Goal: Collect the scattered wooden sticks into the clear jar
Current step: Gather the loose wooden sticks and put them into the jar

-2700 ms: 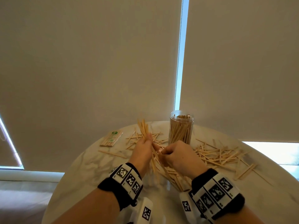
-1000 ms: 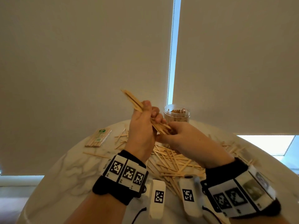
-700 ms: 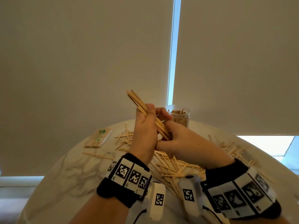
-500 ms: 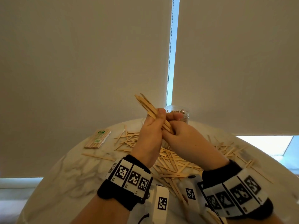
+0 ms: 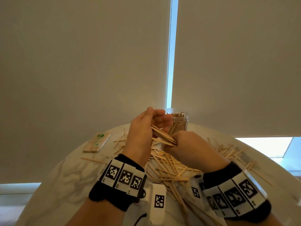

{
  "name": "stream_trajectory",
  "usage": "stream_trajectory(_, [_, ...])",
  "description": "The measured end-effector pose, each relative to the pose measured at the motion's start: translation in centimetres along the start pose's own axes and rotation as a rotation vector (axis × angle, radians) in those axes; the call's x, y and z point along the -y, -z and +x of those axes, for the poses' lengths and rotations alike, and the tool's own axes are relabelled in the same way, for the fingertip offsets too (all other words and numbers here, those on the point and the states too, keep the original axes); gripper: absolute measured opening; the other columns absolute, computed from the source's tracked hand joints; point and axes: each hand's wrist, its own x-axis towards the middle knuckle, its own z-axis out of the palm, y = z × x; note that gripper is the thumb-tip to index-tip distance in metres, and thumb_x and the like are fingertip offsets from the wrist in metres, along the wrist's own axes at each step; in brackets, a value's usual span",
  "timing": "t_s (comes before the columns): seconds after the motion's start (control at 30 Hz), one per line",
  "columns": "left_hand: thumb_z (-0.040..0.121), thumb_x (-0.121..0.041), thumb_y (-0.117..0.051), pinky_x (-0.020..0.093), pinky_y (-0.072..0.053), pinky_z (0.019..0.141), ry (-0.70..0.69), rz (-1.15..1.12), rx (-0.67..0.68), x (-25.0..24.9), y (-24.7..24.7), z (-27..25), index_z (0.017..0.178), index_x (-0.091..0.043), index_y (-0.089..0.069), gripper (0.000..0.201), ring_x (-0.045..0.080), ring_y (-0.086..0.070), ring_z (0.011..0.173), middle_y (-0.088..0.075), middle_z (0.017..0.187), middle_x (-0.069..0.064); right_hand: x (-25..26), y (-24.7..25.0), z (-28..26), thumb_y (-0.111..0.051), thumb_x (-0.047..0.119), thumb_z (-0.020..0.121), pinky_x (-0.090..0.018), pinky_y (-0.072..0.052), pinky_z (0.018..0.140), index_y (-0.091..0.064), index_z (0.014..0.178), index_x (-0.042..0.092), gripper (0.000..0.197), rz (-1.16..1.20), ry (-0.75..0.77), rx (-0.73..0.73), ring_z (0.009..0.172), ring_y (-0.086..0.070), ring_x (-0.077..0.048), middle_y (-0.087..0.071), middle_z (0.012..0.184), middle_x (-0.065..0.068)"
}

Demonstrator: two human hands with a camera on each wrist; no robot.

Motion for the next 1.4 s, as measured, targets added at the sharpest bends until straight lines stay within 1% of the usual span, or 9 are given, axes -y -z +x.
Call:
stream_trajectory(0.1, [0.107, -0.031, -0.045, 0.033, -0.058, 0.081, -0.034, 0.199, 0.052, 0.3, 0.3, 0.1, 0.096, -0.013, -0.072, 0.035, 0.02, -0.074, 0.095, -0.078, 0.095, 0.006, -0.6, 0.3, 0.0, -0.057, 0.045, 0.094, -0.027, -0.054, 0.054, -0.067, 0.075, 0.023, 0.03, 0.017, -0.089, 0.01, 0.052, -0.063, -0.01, -0.065, 0.063, 0.002])
stream_trajectory(0.23, [0.096, -0.034, -0.065, 0.036, -0.063, 0.067, -0.184, 0.398, -0.041, 1.0, 0.4, 0.0, 0.09, -0.016, -0.071, 0.02, 0.022, -0.075, 0.073, -0.076, 0.082, 0.005, -0.8, 0.1, 0.3, -0.058, 0.039, 0.092, -0.022, -0.035, 0.05, -0.059, 0.063, 0.025, 0.032, -0.024, -0.13, -0.023, 0.052, -0.052, -0.009, -0.055, 0.055, 0.004])
stream_trajectory(0.37, [0.083, -0.064, -0.066, 0.021, -0.056, 0.053, -0.173, 0.654, 0.012, 1.3, 0.3, -0.4, 0.081, -0.014, -0.067, 0.05, 0.013, -0.07, 0.053, -0.071, 0.064, 0.003, -1.2, -0.3, 0.4, -0.061, 0.044, 0.088, -0.023, -0.035, 0.049, -0.062, 0.071, 0.022, 0.028, -0.046, -0.191, -0.029, 0.055, -0.054, -0.012, -0.058, 0.062, 0.004])
stream_trajectory(0.43, [0.079, -0.063, -0.071, 0.016, -0.046, 0.048, -0.189, 0.758, -0.02, 1.6, 0.5, -0.2, 0.074, -0.013, -0.064, 0.051, 0.009, -0.062, 0.045, -0.066, 0.057, 0.001, -1.3, -0.5, 0.4, -0.063, 0.046, 0.085, -0.026, -0.042, 0.052, -0.065, 0.079, 0.023, 0.024, -0.052, -0.192, -0.029, 0.062, -0.059, -0.014, -0.062, 0.07, 0.004])
stream_trajectory(0.67, [0.076, -0.047, -0.083, 0.035, -0.047, 0.058, -0.171, 0.508, -0.168, 2.5, 2.3, 1.6, 0.067, -0.016, -0.064, 0.037, 0.013, -0.049, 0.047, -0.059, 0.052, -0.002, -0.3, 0.2, -0.2, -0.059, 0.049, 0.089, -0.029, -0.051, 0.063, -0.063, 0.095, 0.031, 0.019, -0.184, -0.069, -0.219, 0.072, -0.06, -0.014, -0.062, 0.077, 0.009])
stream_trajectory(0.9, [0.099, -0.045, -0.057, 0.031, -0.05, 0.058, -0.17, 0.539, -0.074, 2.5, 1.1, 0.5, 0.078, -0.019, -0.076, 0.038, 0.017, -0.065, 0.051, -0.072, 0.061, 0.003, -0.9, -0.1, 0.2, -0.063, 0.05, 0.089, -0.024, -0.042, 0.056, -0.066, 0.095, 0.029, 0.022, -0.235, -0.067, -0.261, 0.066, -0.057, -0.011, -0.06, 0.074, 0.009])
stream_trajectory(1.07, [0.099, -0.048, -0.053, 0.026, -0.056, 0.055, -0.105, 0.547, -0.05, 1.6, 1.2, 1.1, 0.107, -0.021, -0.067, 0.031, 0.015, -0.073, 0.061, -0.076, 0.081, 0.002, -1.6, 0.8, 0.1, -0.058, 0.058, 0.089, -0.031, -0.056, 0.064, -0.072, 0.093, 0.03, 0.031, -0.194, -0.117, -0.216, 0.065, -0.062, -0.01, -0.063, 0.069, 0.01])
stream_trajectory(1.27, [0.099, -0.052, -0.05, 0.027, -0.04, 0.057, -0.119, 0.712, -0.13, 2.7, 2.1, 1.7, 0.07, -0.009, -0.062, 0.053, 0.003, -0.047, 0.036, -0.059, 0.051, -0.001, -1.0, 0.8, 0.0, -0.068, 0.069, 0.077, -0.022, -0.045, 0.057, -0.068, 0.084, 0.026, 0.043, -0.053, 0.012, -0.088, 0.061, -0.059, -0.006, -0.064, 0.068, 0.006])
stream_trajectory(1.4, [0.098, -0.048, -0.055, 0.031, -0.038, 0.055, -0.065, 0.557, -0.167, 3.5, 2.9, 2.5, 0.068, -0.01, -0.06, 0.048, 0.01, -0.044, 0.04, -0.051, 0.045, -0.005, -0.5, 0.3, 0.2, -0.04, 0.082, 0.085, -0.023, -0.041, 0.052, -0.063, 0.074, 0.024, 0.063, 0.047, 0.103, -0.112, 0.053, -0.054, -0.007, -0.06, 0.06, 0.001])
